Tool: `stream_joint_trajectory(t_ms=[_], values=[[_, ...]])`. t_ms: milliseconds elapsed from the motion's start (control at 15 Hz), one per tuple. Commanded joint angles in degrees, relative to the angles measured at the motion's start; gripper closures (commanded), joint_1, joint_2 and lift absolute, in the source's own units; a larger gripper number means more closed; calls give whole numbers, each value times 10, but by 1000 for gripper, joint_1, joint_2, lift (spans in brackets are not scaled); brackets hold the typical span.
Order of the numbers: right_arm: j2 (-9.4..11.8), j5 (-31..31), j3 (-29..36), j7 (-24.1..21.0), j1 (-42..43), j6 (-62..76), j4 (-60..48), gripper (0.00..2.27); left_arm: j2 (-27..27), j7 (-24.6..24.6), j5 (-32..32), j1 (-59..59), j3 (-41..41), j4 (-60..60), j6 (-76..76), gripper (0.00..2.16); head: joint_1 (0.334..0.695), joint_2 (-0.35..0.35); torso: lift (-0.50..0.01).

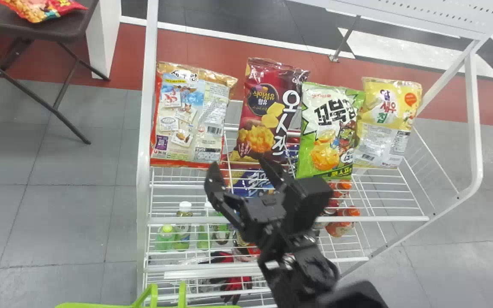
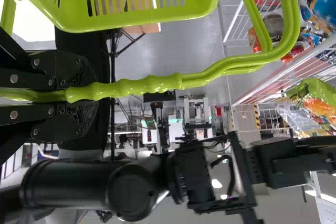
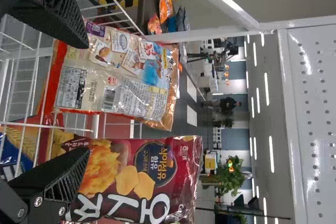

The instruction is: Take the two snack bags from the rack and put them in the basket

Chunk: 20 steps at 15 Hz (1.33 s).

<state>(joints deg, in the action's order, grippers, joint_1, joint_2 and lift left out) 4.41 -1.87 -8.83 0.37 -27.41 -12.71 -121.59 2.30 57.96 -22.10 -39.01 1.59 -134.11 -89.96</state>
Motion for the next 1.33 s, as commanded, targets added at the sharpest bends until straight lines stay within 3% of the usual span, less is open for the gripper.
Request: stream_joint_trajectory(t_ms=[0,333,600,800,933,1000,1067,1133,1200,1267], values=[[-1,1,-25,-5,68,-41,43,124,1,3,-4,3,3,9,-1,1750,695,-311,-11],[-3,0,-51,-27,169,-90,114,124,1,1,-7,7,2,10,-1,1747,695,-218,-11],[-4,-12,-51,-30,235,-124,173,124,1,2,-7,10,5,10,-1,1750,695,-195,-11],[-8,-38,-51,-12,284,-145,223,164,1,5,-9,10,12,11,-1,1747,695,-185,-11],[-23,-39,-51,16,313,-156,254,259,1,5,-11,10,17,13,-1,1747,695,-167,-11],[-27,-39,-52,29,319,-161,260,394,1,5,-11,13,17,17,-1,1747,695,-138,-11],[-29,-39,-54,36,320,-171,260,802,1,5,-12,17,17,21,-1,1747,695,-138,-11],[-30,-42,-63,31,316,-166,259,1514,1,4,-13,20,16,25,-1,1747,695,-113,-11],[-29,-38,-65,16,309,-161,253,2020,1,2,-13,22,16,27,-1,1747,695,-106,-11],[-29,-36,-63,10,301,-159,241,2196,1,1,-15,24,14,29,-1,1747,695,-99,-11]])
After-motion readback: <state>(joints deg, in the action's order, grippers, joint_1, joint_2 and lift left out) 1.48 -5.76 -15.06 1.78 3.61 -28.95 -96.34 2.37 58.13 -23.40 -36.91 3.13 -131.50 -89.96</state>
